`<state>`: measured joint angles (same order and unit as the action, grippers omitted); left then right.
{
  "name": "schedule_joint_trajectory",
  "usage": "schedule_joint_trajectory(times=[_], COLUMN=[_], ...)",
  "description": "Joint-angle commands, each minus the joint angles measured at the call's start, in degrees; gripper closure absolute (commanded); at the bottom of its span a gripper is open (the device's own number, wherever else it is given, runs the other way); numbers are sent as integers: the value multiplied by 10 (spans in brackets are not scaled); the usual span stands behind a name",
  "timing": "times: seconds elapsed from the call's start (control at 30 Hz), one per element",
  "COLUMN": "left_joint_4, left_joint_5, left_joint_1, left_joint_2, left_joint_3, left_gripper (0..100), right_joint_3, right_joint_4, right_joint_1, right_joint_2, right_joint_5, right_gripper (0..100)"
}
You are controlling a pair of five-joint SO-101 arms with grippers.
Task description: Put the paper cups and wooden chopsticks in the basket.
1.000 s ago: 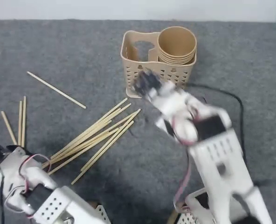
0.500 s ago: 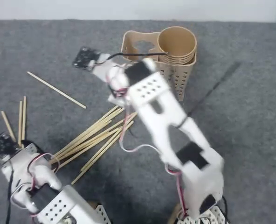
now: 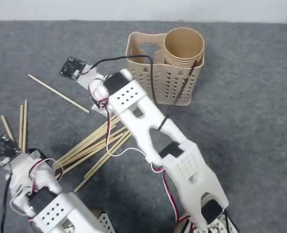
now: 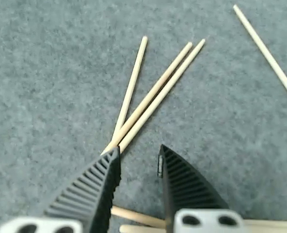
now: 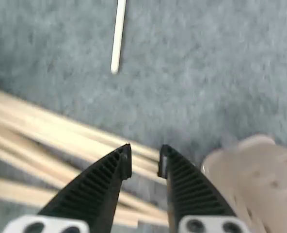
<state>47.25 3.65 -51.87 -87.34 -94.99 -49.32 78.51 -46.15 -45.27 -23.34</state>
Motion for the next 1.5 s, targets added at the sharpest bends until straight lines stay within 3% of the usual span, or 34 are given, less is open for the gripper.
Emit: schedule_joint_trajectory(times=[0.0, 0.33, 0.77, 1.03, 1.27, 1.47], left_joint_4=[-42, -108, -122, -121, -121, -121], left_joint_5=[16, 29, 32, 32, 32, 32], left_joint_1=[-1, -4, -34, -36, -36, -36], left_joint_2=[30, 205, 453, 511, 513, 513], left_joint_3=[30, 84, 213, 246, 246, 246], left_gripper=[872, 832, 833, 833, 833, 834], right_joint_3=[-33, -33, -33, -33, -33, -33], right_joint_4=[-73, -217, -298, -316, -313, -273], right_joint_1=[-7, -41, -71, -69, -69, -70], right_joint_2=[-9, -46, -131, -156, -156, -152], right_joint_5=[14, 13, 14, 14, -4, -18], right_gripper=[873, 872, 875, 878, 994, 991])
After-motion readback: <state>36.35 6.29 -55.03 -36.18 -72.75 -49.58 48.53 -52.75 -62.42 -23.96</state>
